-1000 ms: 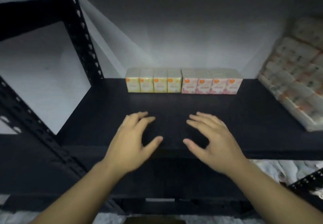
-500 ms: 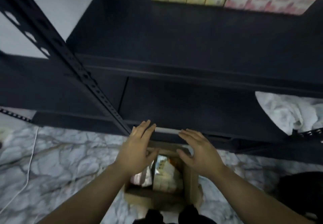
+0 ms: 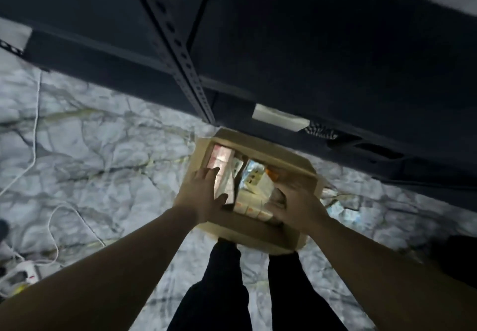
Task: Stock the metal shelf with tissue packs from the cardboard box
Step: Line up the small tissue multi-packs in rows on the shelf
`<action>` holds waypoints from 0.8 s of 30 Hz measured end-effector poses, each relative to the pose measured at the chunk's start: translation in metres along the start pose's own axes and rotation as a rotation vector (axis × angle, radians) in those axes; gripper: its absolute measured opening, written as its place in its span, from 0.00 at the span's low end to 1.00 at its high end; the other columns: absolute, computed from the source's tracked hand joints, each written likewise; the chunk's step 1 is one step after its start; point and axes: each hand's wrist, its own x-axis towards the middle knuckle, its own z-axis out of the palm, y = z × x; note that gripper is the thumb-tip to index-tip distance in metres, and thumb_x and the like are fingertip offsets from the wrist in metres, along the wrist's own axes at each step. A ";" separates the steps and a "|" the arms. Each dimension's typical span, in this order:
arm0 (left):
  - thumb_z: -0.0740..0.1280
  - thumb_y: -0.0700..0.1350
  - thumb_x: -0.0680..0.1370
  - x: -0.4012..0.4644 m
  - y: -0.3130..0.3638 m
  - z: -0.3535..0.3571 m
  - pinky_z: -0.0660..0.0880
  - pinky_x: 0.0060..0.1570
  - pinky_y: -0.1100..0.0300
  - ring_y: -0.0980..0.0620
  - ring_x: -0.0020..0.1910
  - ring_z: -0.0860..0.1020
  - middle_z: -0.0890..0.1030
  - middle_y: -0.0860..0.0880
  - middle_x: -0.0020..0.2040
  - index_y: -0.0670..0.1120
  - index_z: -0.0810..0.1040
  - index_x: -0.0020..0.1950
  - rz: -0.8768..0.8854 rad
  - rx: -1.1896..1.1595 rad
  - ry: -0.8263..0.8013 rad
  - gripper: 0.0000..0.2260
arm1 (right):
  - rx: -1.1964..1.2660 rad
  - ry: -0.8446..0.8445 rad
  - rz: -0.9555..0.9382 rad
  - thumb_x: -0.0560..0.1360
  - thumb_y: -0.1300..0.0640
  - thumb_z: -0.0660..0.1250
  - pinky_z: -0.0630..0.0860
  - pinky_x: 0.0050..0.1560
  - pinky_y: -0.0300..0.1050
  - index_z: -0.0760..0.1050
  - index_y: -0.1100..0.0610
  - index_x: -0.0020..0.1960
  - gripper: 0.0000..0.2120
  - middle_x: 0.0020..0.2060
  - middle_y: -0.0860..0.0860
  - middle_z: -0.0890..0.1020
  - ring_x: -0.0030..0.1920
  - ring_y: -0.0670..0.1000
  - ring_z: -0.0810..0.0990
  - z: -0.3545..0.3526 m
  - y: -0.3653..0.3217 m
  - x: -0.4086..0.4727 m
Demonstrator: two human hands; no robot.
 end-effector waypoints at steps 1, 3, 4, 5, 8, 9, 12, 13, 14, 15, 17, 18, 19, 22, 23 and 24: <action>0.68 0.57 0.80 0.007 -0.007 0.011 0.67 0.73 0.46 0.42 0.77 0.63 0.65 0.45 0.79 0.48 0.58 0.83 -0.012 -0.010 -0.006 0.36 | -0.001 -0.010 -0.006 0.76 0.32 0.66 0.71 0.63 0.49 0.71 0.52 0.75 0.34 0.69 0.53 0.77 0.69 0.56 0.74 0.009 0.001 0.012; 0.68 0.57 0.80 0.019 -0.019 0.033 0.67 0.73 0.44 0.42 0.78 0.62 0.64 0.45 0.80 0.49 0.58 0.83 -0.036 -0.047 -0.016 0.35 | -0.023 -0.024 -0.026 0.79 0.38 0.69 0.69 0.70 0.50 0.69 0.54 0.78 0.34 0.72 0.54 0.75 0.71 0.57 0.72 0.025 0.003 0.035; 0.68 0.57 0.81 0.025 -0.025 0.043 0.67 0.73 0.43 0.41 0.78 0.62 0.64 0.45 0.80 0.49 0.58 0.83 -0.049 -0.065 -0.017 0.35 | -0.024 -0.043 -0.026 0.79 0.40 0.69 0.70 0.69 0.50 0.68 0.55 0.79 0.33 0.71 0.55 0.76 0.70 0.57 0.73 0.033 0.004 0.046; 0.68 0.58 0.81 0.031 -0.030 0.054 0.67 0.73 0.43 0.41 0.78 0.61 0.63 0.44 0.80 0.48 0.59 0.83 -0.064 -0.077 -0.015 0.35 | -0.017 -0.068 -0.019 0.80 0.41 0.69 0.71 0.68 0.50 0.68 0.55 0.79 0.33 0.70 0.55 0.76 0.69 0.57 0.74 0.040 0.005 0.057; 0.68 0.59 0.80 0.047 -0.043 0.080 0.66 0.73 0.43 0.39 0.78 0.61 0.63 0.43 0.80 0.48 0.60 0.82 -0.121 -0.092 -0.031 0.35 | 0.006 -0.137 0.013 0.79 0.42 0.70 0.74 0.65 0.51 0.67 0.54 0.79 0.33 0.67 0.56 0.78 0.66 0.58 0.76 0.063 0.009 0.084; 0.68 0.59 0.80 0.053 -0.047 0.088 0.66 0.73 0.43 0.39 0.78 0.61 0.64 0.42 0.80 0.48 0.61 0.82 -0.134 -0.091 -0.039 0.35 | 0.013 -0.141 0.024 0.79 0.41 0.71 0.75 0.65 0.51 0.67 0.54 0.78 0.33 0.67 0.55 0.78 0.66 0.57 0.77 0.070 0.010 0.091; 0.68 0.60 0.79 0.070 -0.057 0.110 0.67 0.74 0.42 0.38 0.78 0.63 0.64 0.41 0.79 0.49 0.61 0.82 -0.159 -0.094 -0.034 0.35 | 0.040 -0.144 0.029 0.76 0.38 0.73 0.76 0.64 0.52 0.71 0.53 0.75 0.33 0.67 0.54 0.80 0.66 0.56 0.78 0.093 0.018 0.109; 0.69 0.60 0.79 0.076 -0.059 0.116 0.67 0.74 0.42 0.38 0.78 0.64 0.64 0.41 0.79 0.49 0.62 0.81 -0.162 -0.103 -0.017 0.35 | 0.064 -0.142 0.031 0.75 0.38 0.73 0.76 0.64 0.52 0.72 0.53 0.74 0.33 0.66 0.54 0.81 0.65 0.56 0.79 0.100 0.021 0.114; 0.69 0.59 0.79 0.082 -0.060 0.122 0.67 0.73 0.42 0.37 0.77 0.65 0.65 0.41 0.78 0.49 0.62 0.81 -0.167 -0.121 0.007 0.34 | 0.092 -0.136 0.034 0.75 0.37 0.74 0.77 0.63 0.52 0.73 0.53 0.73 0.32 0.64 0.53 0.81 0.64 0.55 0.80 0.106 0.023 0.119; 0.68 0.58 0.79 0.088 -0.061 0.127 0.68 0.72 0.41 0.37 0.75 0.66 0.66 0.41 0.76 0.49 0.63 0.81 -0.172 -0.144 0.035 0.33 | 0.119 -0.126 0.035 0.74 0.37 0.74 0.77 0.63 0.51 0.74 0.53 0.71 0.32 0.63 0.53 0.82 0.63 0.54 0.80 0.112 0.027 0.125; 0.67 0.56 0.80 0.100 -0.062 0.137 0.68 0.70 0.41 0.36 0.73 0.67 0.67 0.40 0.74 0.47 0.62 0.81 -0.174 -0.176 0.081 0.32 | 0.160 -0.108 0.042 0.73 0.35 0.74 0.78 0.62 0.51 0.76 0.53 0.69 0.32 0.61 0.51 0.83 0.61 0.53 0.81 0.127 0.035 0.137; 0.67 0.56 0.80 0.107 -0.063 0.142 0.68 0.70 0.40 0.36 0.73 0.66 0.66 0.40 0.74 0.46 0.61 0.81 -0.169 -0.185 0.094 0.33 | 0.180 -0.098 0.049 0.72 0.34 0.74 0.78 0.61 0.51 0.77 0.52 0.68 0.32 0.60 0.51 0.83 0.60 0.52 0.81 0.134 0.040 0.143; 0.67 0.56 0.80 0.113 -0.063 0.149 0.67 0.71 0.39 0.35 0.75 0.65 0.65 0.39 0.75 0.46 0.59 0.82 -0.168 -0.194 0.101 0.34 | 0.199 -0.085 0.057 0.72 0.34 0.74 0.78 0.61 0.52 0.77 0.52 0.66 0.31 0.59 0.51 0.83 0.60 0.52 0.81 0.141 0.044 0.148; 0.67 0.56 0.81 0.129 -0.066 0.170 0.64 0.73 0.38 0.34 0.78 0.60 0.60 0.37 0.79 0.45 0.52 0.84 -0.185 -0.207 0.106 0.38 | 0.218 -0.040 0.107 0.74 0.39 0.75 0.76 0.61 0.48 0.77 0.54 0.69 0.29 0.62 0.52 0.82 0.63 0.54 0.80 0.161 0.061 0.165; 0.68 0.56 0.81 0.134 -0.067 0.176 0.64 0.73 0.38 0.34 0.78 0.60 0.60 0.38 0.79 0.46 0.50 0.84 -0.192 -0.206 0.116 0.39 | 0.225 -0.017 0.125 0.75 0.42 0.76 0.75 0.61 0.46 0.76 0.55 0.69 0.29 0.63 0.53 0.82 0.64 0.55 0.79 0.168 0.067 0.170; 0.68 0.56 0.81 0.138 -0.067 0.181 0.64 0.73 0.38 0.35 0.77 0.61 0.61 0.38 0.78 0.46 0.49 0.84 -0.208 -0.203 0.138 0.40 | 0.233 0.014 0.141 0.75 0.44 0.76 0.74 0.60 0.45 0.77 0.56 0.69 0.27 0.63 0.53 0.82 0.64 0.55 0.79 0.173 0.073 0.175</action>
